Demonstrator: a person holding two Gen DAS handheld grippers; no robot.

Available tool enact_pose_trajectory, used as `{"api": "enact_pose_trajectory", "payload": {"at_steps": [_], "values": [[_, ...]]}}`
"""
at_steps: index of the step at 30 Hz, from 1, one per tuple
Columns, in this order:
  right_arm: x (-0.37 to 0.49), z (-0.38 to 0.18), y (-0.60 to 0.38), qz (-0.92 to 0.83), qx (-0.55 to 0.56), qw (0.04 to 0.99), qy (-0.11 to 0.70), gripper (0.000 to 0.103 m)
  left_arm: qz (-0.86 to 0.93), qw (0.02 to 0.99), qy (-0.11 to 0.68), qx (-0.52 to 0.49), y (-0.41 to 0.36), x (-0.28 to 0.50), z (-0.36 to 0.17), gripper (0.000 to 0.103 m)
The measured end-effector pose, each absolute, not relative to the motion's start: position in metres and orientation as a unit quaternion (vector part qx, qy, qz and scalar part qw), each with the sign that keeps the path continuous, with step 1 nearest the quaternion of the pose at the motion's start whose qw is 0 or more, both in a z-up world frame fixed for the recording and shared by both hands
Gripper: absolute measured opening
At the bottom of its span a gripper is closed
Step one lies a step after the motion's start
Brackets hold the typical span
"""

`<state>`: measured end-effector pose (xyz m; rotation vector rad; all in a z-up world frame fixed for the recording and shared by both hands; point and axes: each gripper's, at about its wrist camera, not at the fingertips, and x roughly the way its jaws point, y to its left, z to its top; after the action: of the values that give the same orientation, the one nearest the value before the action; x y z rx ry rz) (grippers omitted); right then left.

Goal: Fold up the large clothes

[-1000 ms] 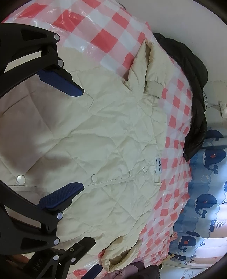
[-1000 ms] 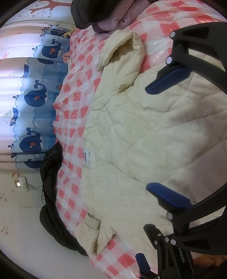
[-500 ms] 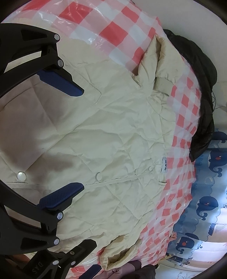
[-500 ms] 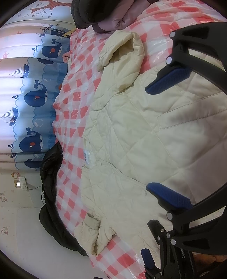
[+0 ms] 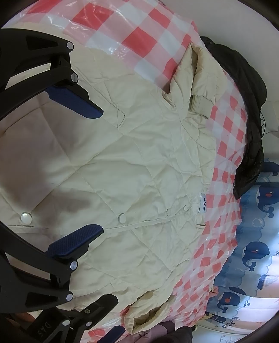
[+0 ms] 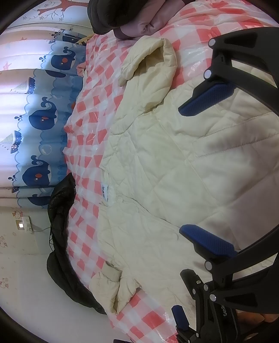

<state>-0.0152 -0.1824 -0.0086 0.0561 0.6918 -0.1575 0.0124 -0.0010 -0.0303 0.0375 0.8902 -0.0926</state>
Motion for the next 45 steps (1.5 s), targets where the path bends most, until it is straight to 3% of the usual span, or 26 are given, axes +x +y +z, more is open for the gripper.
{"api": "enact_pose_trajectory", "payload": {"at_steps": [45], "values": [[-0.0132,-0.0127,-0.1784,-0.074,0.026,0.935,0.345,0.098,-0.044,0.901,0.430,0.026,0.0020,0.0122,-0.0334,0.095]]}}
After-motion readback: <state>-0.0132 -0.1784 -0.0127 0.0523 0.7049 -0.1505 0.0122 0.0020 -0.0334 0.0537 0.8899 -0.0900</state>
